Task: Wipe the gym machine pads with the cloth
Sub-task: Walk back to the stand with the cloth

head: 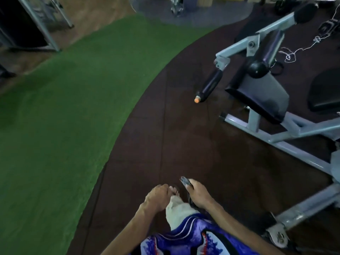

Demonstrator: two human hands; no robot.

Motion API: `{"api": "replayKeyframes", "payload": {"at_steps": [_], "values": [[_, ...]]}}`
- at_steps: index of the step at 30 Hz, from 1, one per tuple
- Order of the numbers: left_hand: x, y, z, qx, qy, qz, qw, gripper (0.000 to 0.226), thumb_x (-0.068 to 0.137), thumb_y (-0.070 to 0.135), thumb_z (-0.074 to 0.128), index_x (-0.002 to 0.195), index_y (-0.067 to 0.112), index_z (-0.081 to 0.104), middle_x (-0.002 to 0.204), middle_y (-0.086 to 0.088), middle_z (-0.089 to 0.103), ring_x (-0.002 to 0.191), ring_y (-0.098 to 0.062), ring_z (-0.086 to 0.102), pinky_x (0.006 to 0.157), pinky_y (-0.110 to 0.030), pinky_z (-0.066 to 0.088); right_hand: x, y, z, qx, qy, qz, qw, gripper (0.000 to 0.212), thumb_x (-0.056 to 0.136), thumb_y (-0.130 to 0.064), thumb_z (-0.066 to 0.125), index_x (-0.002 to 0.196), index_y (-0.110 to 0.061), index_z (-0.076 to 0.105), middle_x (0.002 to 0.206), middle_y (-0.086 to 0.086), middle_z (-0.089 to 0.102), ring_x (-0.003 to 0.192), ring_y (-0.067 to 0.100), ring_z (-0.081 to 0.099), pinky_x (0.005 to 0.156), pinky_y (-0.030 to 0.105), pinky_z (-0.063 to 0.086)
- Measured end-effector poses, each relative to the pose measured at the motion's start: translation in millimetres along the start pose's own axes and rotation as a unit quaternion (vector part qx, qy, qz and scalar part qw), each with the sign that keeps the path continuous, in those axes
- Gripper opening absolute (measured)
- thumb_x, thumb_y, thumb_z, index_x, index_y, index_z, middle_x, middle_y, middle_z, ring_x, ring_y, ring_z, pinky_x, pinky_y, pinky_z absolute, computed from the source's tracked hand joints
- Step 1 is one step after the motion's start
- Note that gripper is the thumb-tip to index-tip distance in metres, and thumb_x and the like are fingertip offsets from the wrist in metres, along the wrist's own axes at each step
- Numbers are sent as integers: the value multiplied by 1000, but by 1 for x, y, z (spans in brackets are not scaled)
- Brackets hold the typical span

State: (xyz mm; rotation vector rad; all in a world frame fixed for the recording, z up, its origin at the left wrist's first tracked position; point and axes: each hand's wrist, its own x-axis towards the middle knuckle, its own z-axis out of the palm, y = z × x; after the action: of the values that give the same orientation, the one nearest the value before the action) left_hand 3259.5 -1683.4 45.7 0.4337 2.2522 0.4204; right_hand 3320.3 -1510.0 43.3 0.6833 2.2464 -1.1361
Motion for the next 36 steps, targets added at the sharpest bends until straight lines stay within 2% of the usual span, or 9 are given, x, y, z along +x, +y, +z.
{"api": "replayKeyframes", "payload": {"at_steps": [7, 10, 13, 16, 22, 27, 31, 34, 36], "values": [[154, 37, -165, -26, 23, -6, 999, 42, 105, 37, 34, 107, 5, 62, 112, -18, 68, 107, -34, 64, 91, -40, 48, 163, -115, -126, -28, -1, 12, 1000, 46, 105, -35, 37, 141, -9, 46, 141, 8, 54, 128, 27, 52, 94, 30, 40], [228, 50, -227, -5, 6, -2, 1000, 44, 106, 36, 31, 109, 3, 60, 117, -20, 66, 110, -35, 61, 96, -42, 45, 237, -152, -163, -17, 1, 25, 1000, 45, 104, -34, 38, 141, -10, 47, 141, 7, 54, 127, 26, 53, 91, 27, 38], [307, 56, -293, 17, -2, 1, 1000, 44, 107, 36, 29, 114, 4, 58, 122, -21, 63, 117, -37, 57, 102, -42, 42, 313, -193, -200, 1, -10, 29, 1000, 30, 103, -31, 40, 117, -11, 58, 115, 11, 63, 106, 26, 60, 81, 29, 38], [384, 57, -365, 22, -1, 16, 1000, 45, 105, 40, 31, 109, 6, 60, 117, -20, 66, 112, -38, 61, 99, -44, 47, 387, -242, -242, 22, 5, 30, 999, 24, 103, -24, 41, 80, -22, 49, 77, -2, 52, 73, 16, 52, 71, 34, 39], [518, 81, -524, 26, -14, 33, 999, 43, 106, 34, 33, 105, 1, 61, 113, -21, 68, 107, -38, 63, 89, -39, 47, 516, -349, -340, 88, 24, 32, 995, 27, 105, -30, 39, 79, -33, 44, 66, -6, 48, 54, 6, 45, 48, 18, 30], [629, 124, -616, 40, -36, 52, 997, 40, 106, 29, 32, 103, 0, 59, 109, -20, 68, 101, -35, 63, 83, -38, 46, 631, -392, -418, 102, 33, 53, 993, 21, 103, -27, 41, 84, -28, 50, 75, -9, 54, 64, 3, 49, 56, 16, 35], [747, 167, -680, 33, -39, 50, 997, 39, 105, 34, 33, 100, 4, 59, 110, -18, 67, 100, -33, 62, 86, -39, 47, 740, -411, -501, 84, 20, 42, 995, 22, 104, -21, 39, 90, -36, 48, 84, -21, 44, 79, -1, 45, 65, 10, 35], [829, 207, -734, 8, -20, 48, 999, 40, 105, 34, 34, 98, 4, 59, 109, -18, 68, 101, -33, 63, 86, -39, 47, 823, -426, -578, 68, 22, 46, 996, 27, 105, -23, 39, 115, -9, 60, 98, -5, 60, 92, 15, 56, 75, 22, 41], [879, 240, -775, 9, -18, 37, 999, 40, 105, 33, 34, 99, 3, 61, 109, -18, 69, 101, -33, 64, 86, -38, 47, 871, -441, -635, 51, 23, 34, 998, 31, 105, -25, 38, 123, -6, 55, 98, -2, 54, 86, 13, 50, 79, 27, 36]]}}
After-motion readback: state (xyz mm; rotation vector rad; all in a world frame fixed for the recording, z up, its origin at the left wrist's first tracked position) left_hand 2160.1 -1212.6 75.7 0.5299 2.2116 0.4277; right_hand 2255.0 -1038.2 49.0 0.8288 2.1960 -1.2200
